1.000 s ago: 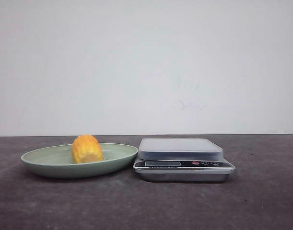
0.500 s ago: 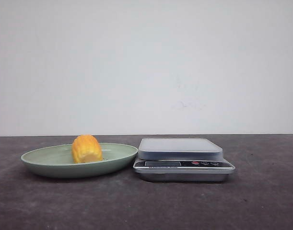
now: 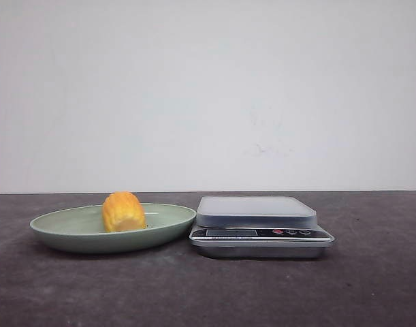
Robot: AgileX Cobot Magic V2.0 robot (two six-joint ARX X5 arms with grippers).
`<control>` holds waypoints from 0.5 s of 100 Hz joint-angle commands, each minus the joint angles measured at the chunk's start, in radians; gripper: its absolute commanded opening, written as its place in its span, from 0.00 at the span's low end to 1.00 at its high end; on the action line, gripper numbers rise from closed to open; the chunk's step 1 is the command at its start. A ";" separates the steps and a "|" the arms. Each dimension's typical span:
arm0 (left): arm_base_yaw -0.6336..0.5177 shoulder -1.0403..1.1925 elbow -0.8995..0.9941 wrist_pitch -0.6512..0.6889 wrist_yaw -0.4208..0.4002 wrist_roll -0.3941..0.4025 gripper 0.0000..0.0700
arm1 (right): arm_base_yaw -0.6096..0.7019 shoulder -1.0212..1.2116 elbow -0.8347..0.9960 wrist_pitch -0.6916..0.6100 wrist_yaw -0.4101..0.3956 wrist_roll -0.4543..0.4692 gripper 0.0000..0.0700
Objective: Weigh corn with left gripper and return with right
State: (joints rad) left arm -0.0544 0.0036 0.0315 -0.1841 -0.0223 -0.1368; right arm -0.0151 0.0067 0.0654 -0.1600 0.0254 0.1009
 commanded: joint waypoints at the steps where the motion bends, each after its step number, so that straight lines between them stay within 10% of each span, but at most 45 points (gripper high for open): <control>1: 0.002 0.000 -0.018 -0.004 0.003 0.016 0.00 | -0.003 -0.003 -0.007 0.011 0.001 -0.008 0.01; 50: 0.002 0.000 -0.018 -0.004 0.003 0.016 0.00 | -0.002 -0.003 -0.053 -0.020 0.001 -0.045 0.01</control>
State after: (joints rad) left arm -0.0544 0.0036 0.0315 -0.1841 -0.0223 -0.1368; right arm -0.0151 0.0055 0.0170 -0.1730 0.0257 0.0765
